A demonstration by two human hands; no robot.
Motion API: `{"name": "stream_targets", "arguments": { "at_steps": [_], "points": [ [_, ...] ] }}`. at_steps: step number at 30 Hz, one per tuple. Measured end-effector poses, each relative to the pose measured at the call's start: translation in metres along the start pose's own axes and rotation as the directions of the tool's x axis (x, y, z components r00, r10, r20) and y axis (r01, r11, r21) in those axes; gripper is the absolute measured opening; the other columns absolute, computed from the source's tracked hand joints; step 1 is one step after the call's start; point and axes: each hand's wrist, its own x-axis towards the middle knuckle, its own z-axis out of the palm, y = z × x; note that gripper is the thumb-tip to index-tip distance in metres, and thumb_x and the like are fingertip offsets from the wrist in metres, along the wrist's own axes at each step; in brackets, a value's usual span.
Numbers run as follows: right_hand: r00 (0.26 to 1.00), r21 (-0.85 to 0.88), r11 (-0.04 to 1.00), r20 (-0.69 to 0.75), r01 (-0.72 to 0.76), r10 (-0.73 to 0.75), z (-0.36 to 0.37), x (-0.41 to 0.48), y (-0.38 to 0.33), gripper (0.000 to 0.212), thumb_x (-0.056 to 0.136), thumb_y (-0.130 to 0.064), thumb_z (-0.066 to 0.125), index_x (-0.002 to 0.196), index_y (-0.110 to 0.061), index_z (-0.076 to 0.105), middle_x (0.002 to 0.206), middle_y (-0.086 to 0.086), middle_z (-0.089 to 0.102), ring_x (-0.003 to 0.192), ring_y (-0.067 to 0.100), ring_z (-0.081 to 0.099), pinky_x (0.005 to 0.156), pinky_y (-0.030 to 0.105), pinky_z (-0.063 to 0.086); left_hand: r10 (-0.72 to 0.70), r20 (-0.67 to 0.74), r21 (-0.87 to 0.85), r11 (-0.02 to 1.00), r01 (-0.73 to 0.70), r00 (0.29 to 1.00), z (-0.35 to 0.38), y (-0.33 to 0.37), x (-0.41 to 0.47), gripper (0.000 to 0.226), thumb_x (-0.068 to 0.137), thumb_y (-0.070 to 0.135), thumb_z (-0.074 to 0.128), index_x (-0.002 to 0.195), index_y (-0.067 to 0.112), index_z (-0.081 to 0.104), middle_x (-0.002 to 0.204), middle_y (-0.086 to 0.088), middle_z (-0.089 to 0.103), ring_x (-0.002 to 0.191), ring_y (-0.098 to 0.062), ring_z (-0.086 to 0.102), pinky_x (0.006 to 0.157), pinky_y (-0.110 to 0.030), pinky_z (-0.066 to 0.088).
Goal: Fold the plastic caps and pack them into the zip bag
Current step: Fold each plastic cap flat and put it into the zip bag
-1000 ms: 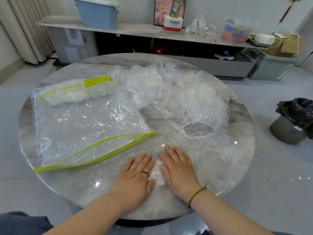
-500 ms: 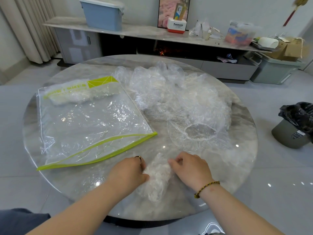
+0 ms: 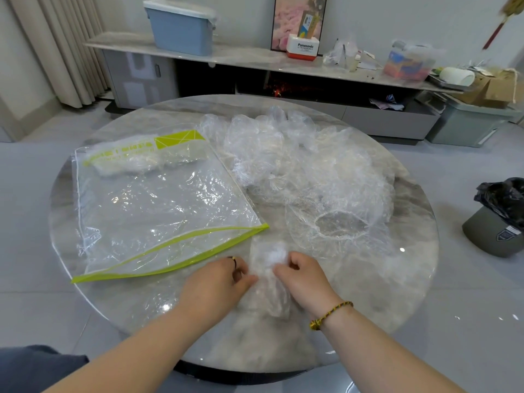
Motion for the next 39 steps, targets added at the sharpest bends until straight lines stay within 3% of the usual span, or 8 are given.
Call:
{"name": "stream_targets", "arguments": {
  "at_steps": [5, 10, 15, 19, 23, 30, 35, 39],
  "points": [
    [0.998, 0.222, 0.974, -0.026, -0.048, 0.055, 0.004, 0.018, -0.02, 0.033, 0.083, 0.001, 0.047, 0.061, -0.016, 0.03, 0.058, -0.001, 0.027, 0.052, 0.012, 0.025, 0.041, 0.017, 0.022, 0.264, -0.42, 0.319, 0.939, -0.131, 0.868, -0.046, -0.015, 0.001, 0.006, 0.077, 0.024, 0.07, 0.078, 0.021, 0.065, 0.079, 0.009, 0.06, 0.072, -0.019, 0.061, 0.062, -0.025, 0.042],
    [0.999, 0.21, 0.978, 0.049, -0.005, -0.005, 0.014, 0.02, -0.03, 0.025, 0.086, -0.001, 0.052, 0.069, -0.018, 0.045, 0.065, -0.004, 0.046, 0.054, 0.008, 0.043, 0.041, 0.01, 0.035, 0.144, -0.369, 0.585, 0.804, 0.109, 0.918, -0.068, -0.05, 0.003, 0.067, 0.027, 0.011, 0.093, 0.089, 0.004, 0.07, 0.087, -0.015, 0.066, 0.071, -0.037, 0.065, 0.057, -0.043, 0.052],
    [0.997, 0.251, 0.968, 0.069, 0.012, -0.03, 0.02, 0.02, -0.034, 0.027, 0.085, 0.003, 0.052, 0.065, -0.015, 0.053, 0.061, -0.001, 0.052, 0.056, 0.012, 0.048, 0.055, 0.023, 0.042, -0.062, -0.38, 0.467, 0.848, 0.249, 0.923, -0.081, -0.055, 0.004, 0.039, 0.095, 0.018, 0.044, 0.134, 0.025, 0.045, 0.132, 0.008, 0.046, 0.12, -0.015, 0.046, 0.085, -0.025, 0.041],
    [0.991, 0.14, 0.987, 0.095, 0.076, -0.09, 0.028, 0.022, -0.033, 0.036, 0.083, 0.003, 0.054, 0.055, -0.016, 0.043, 0.056, -0.002, 0.039, 0.054, 0.011, 0.036, 0.054, 0.024, 0.033, -0.054, -0.424, 0.259, 0.949, 0.178, 0.904, -0.079, -0.042, 0.002, 0.027, 0.096, 0.018, 0.045, 0.116, 0.02, 0.064, 0.115, 0.0, 0.062, 0.108, -0.021, 0.055, 0.076, -0.025, 0.041],
    [0.981, 0.113, 0.989, 0.158, 0.099, -0.116, 0.043, 0.021, -0.034, 0.042, 0.083, 0.002, 0.052, 0.055, -0.019, 0.028, 0.056, -0.002, 0.024, 0.05, 0.01, 0.023, 0.046, 0.023, 0.02, 0.287, -0.475, 0.345, 0.931, -0.124, 0.832, -0.076, -0.038, -0.004, 0.011, 0.07, 0.018, 0.065, 0.073, 0.018, 0.075, 0.062, 0.006, 0.064, 0.068, -0.01, 0.056, 0.046, -0.013, 0.037],
    [0.986, 0.023, 0.997, 0.146, 0.076, -0.079, 0.062, 0.031, -0.055, 0.038, 0.087, 0.0, 0.044, 0.056, -0.016, 0.03, 0.058, -0.003, 0.032, 0.052, 0.008, 0.029, 0.041, 0.01, 0.029, 0.345, -0.344, 0.147, 0.938, -0.313, 0.873, -0.072, -0.024, -0.039, 0.039, 0.075, 0.06, 0.042, 0.073, 0.034, 0.071, 0.062, 0.032, 0.048, 0.07, 0.019, 0.044, 0.063, 0.001, 0.035],
    [0.994, 0.004, 0.999, 0.096, 0.043, -0.043, 0.074, 0.046, -0.06, 0.014, 0.09, -0.005, 0.045, 0.081, -0.008, 0.055, 0.085, 0.005, 0.052, 0.082, 0.017, 0.044, 0.052, 0.006, 0.032, -0.024, -0.561, -0.051, 0.999, -0.006, 0.828, -0.108, -0.054, -0.016, 0.033, 0.084, 0.041, 0.061, 0.111, 0.021, 0.064, 0.113, 0.012, 0.057, 0.114, -0.002, 0.043, 0.089, -0.009, 0.032],
    [0.992, 0.089, 0.996, 0.125, -0.007, -0.004, 0.082, 0.047, -0.057, 0.034, 0.092, -0.006, 0.046, 0.123, 0.005, 0.051, 0.109, 0.009, 0.054, 0.098, 0.022, 0.053, 0.053, 0.015, 0.038, -0.582, -0.488, -0.37, 0.813, 0.45, 0.651, -0.136, -0.102, 0.023, 0.058, 0.092, 0.026, 0.053, 0.14, 0.0, 0.032, 0.143, -0.019, 0.032, 0.131, -0.034, 0.033, 0.106, -0.036, 0.027]
  ]
}}
